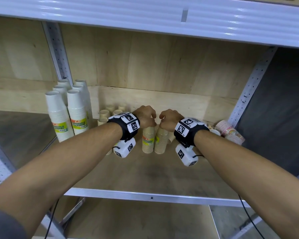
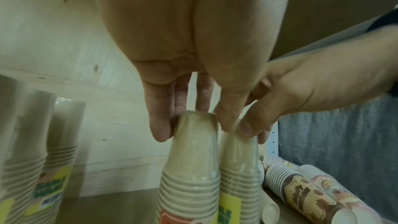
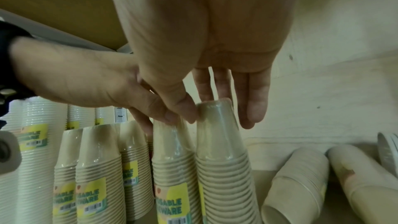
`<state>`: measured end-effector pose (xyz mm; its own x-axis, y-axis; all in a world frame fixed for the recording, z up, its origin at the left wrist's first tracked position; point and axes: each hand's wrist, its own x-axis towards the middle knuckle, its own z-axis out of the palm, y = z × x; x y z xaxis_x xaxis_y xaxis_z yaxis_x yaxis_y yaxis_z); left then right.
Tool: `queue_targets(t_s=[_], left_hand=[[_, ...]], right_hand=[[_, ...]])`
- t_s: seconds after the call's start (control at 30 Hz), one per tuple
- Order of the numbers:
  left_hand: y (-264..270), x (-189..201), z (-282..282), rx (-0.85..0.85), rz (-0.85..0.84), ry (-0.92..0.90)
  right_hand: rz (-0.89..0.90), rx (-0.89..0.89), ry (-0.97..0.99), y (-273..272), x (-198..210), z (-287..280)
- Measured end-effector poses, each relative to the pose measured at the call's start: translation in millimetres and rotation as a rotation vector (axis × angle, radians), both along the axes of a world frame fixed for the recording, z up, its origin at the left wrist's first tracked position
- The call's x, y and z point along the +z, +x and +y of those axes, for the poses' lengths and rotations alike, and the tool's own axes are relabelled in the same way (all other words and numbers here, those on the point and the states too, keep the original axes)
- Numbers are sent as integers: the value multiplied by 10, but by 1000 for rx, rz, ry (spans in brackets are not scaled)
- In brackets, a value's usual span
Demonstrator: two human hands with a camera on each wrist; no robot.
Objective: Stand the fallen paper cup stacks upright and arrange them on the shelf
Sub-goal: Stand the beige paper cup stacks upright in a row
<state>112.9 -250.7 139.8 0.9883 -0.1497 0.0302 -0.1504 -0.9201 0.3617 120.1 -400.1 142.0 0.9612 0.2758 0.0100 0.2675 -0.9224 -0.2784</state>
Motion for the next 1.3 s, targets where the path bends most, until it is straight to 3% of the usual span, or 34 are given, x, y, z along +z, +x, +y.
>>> queue_targets(t_s=[0.63, 1.03, 1.3], left_hand=[[45, 50, -19, -22, 28, 53], [-80, 271, -57, -21, 143, 134], [-379, 523, 174, 69, 224, 114]], right_hand=[[37, -78, -5, 41, 19, 54], [67, 45, -49, -6, 130, 134], [158, 173, -80, -108, 301, 405]])
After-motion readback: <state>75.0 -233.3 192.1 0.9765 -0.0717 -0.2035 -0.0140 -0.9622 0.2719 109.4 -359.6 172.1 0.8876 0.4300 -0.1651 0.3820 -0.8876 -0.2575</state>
